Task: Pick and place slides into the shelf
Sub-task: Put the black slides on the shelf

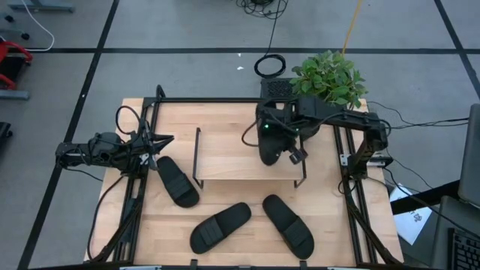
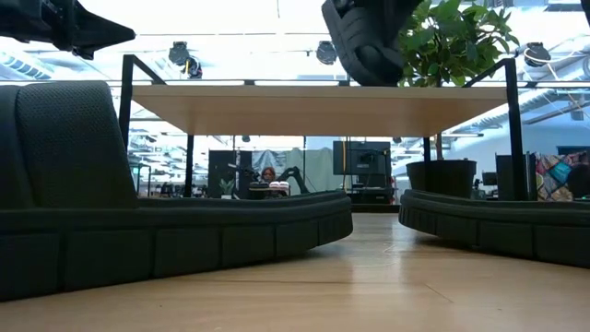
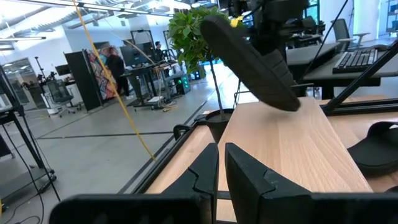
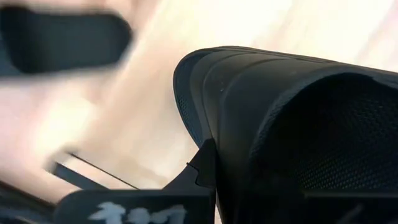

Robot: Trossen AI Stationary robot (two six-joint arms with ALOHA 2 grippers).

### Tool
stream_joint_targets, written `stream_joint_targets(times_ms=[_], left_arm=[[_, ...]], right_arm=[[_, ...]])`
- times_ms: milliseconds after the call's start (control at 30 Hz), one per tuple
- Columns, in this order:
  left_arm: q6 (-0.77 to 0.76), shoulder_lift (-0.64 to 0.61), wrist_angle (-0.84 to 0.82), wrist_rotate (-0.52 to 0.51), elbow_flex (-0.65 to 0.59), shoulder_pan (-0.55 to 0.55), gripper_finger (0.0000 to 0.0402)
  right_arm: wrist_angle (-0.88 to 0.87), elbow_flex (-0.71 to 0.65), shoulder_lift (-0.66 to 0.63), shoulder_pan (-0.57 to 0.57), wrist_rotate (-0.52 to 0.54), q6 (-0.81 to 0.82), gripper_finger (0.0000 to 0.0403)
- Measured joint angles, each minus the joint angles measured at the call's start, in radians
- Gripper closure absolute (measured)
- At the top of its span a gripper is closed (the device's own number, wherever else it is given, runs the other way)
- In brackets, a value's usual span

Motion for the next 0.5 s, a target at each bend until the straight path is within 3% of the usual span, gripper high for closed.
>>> stream_joint_targets(times_ms=[67, 167, 333, 500], left_arm=[[0.000, 0.000, 0.000, 0.000, 0.000, 0.000, 0.0364], [0.000, 0.000, 0.000, 0.000, 0.000, 0.000, 0.0364], [0.000, 0.000, 0.000, 0.000, 0.000, 0.000, 0.0364], [0.000, 0.000, 0.000, 0.000, 0.000, 0.000, 0.0364]], right_arm=[[0.050, 0.000, -0.009, 0.009, 0.079, -0.070, 0.0398], [0.133, 0.000, -0.029, -0.002, 0.076, -0.148, 0.0399], [0.138, 0.052, -0.040, -0.089, -0.108, -0.126, 0.0399], [0.051, 0.107, -0.034, -0.214, -0.210, -0.086, 0.0400]])
